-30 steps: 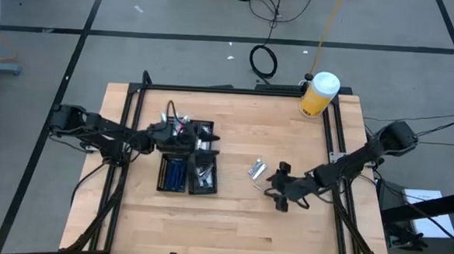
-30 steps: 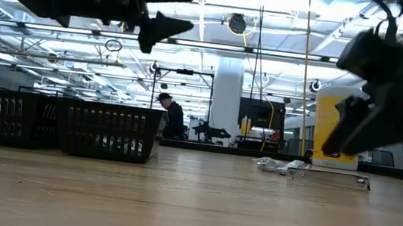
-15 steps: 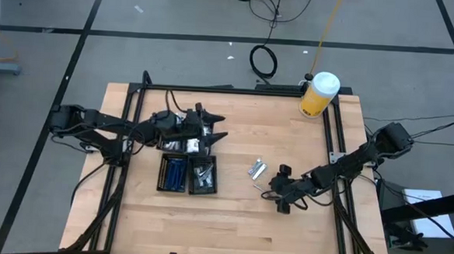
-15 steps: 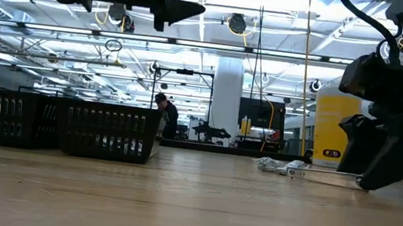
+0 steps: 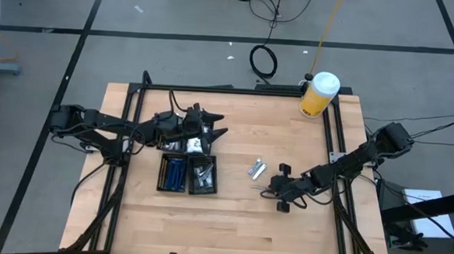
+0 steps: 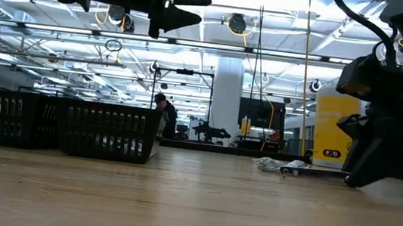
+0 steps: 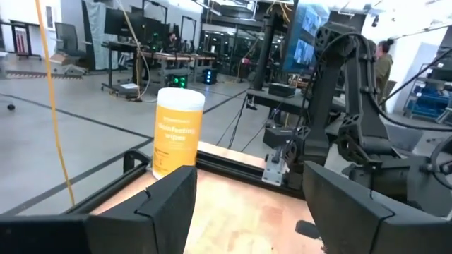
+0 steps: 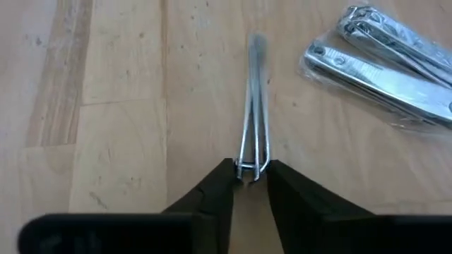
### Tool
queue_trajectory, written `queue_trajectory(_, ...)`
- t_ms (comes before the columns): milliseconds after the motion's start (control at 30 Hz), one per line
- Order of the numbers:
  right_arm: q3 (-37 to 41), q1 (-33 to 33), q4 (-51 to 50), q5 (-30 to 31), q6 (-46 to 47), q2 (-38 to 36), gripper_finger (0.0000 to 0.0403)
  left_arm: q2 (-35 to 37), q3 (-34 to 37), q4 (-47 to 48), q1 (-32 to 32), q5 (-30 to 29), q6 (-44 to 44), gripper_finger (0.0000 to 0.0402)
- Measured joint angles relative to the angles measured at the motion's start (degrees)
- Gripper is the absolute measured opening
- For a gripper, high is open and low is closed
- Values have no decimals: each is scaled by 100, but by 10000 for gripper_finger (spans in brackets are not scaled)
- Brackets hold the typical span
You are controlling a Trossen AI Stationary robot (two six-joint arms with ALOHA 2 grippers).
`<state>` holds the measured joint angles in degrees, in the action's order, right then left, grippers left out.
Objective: Pick & Place Travel size toiletries
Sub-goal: Put the nail cutter into the bottom right black bin
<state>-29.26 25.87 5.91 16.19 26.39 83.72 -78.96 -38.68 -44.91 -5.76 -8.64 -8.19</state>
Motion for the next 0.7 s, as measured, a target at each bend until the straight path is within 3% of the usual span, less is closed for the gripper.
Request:
queue_trajectory(167,4,-2,264,11,201,0,65,0,0,20,65,-4,-284,255)
queue_trajectory(500,133,-59,939,394,117,651,161,-22,0,70,93,-8,-392,255)
queue_trajectory(700,219,-158,1883,112,-368,1086,170,-44,0,190,92,-9,-424,255)
